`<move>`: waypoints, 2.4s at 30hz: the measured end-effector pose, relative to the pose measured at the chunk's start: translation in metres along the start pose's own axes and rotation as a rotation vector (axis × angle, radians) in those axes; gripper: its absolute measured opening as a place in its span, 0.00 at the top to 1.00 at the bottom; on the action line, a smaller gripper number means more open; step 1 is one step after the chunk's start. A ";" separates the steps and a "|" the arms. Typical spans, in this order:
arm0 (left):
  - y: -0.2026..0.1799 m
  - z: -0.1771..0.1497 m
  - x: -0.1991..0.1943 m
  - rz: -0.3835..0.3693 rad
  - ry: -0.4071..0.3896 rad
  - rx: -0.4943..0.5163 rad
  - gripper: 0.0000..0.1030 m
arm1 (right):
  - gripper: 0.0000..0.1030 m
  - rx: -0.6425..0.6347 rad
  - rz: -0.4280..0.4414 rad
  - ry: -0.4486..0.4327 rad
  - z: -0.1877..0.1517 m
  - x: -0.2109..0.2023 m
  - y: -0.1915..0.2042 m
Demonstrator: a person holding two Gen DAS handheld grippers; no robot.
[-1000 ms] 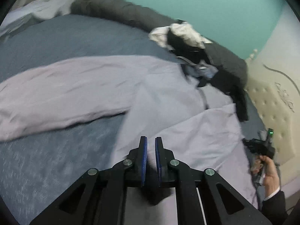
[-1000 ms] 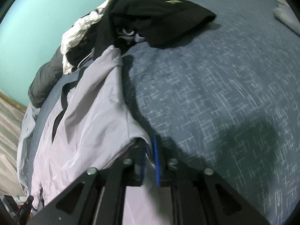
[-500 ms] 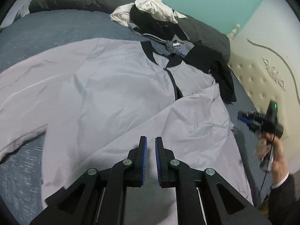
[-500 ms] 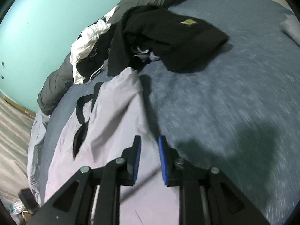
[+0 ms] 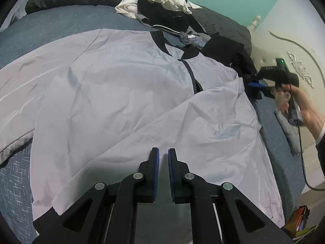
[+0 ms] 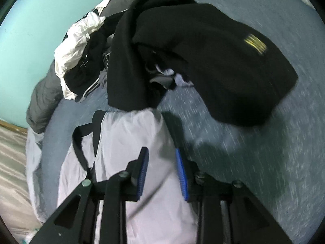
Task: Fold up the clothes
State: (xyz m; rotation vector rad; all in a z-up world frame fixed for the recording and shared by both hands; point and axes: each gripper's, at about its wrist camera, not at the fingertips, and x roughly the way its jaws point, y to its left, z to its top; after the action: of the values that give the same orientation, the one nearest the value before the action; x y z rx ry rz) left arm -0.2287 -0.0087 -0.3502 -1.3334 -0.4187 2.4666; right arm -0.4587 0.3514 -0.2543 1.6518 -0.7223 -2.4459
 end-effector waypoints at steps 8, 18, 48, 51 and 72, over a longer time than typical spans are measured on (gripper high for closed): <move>-0.001 -0.005 0.010 0.003 0.025 0.013 0.91 | 0.84 -0.077 -0.181 0.042 0.017 0.029 0.031; 0.005 -0.011 0.017 0.008 0.049 0.008 0.91 | 0.99 -0.202 -0.283 0.002 0.032 0.032 0.050; -0.001 -0.026 0.013 0.027 0.060 0.013 0.91 | 0.99 -0.381 -0.199 -0.170 0.046 0.004 0.070; -0.003 -0.024 0.015 0.028 0.060 0.011 0.91 | 0.96 -0.355 -0.179 -0.119 0.044 0.008 0.062; -0.001 -0.021 0.017 0.015 0.068 0.007 0.91 | 0.95 -0.296 -0.161 -0.278 0.051 -0.004 0.060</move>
State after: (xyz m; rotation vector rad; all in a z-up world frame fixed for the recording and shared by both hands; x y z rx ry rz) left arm -0.2195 0.0013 -0.3734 -1.4176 -0.3851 2.4242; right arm -0.5131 0.3160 -0.2096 1.3257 -0.2389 -2.7651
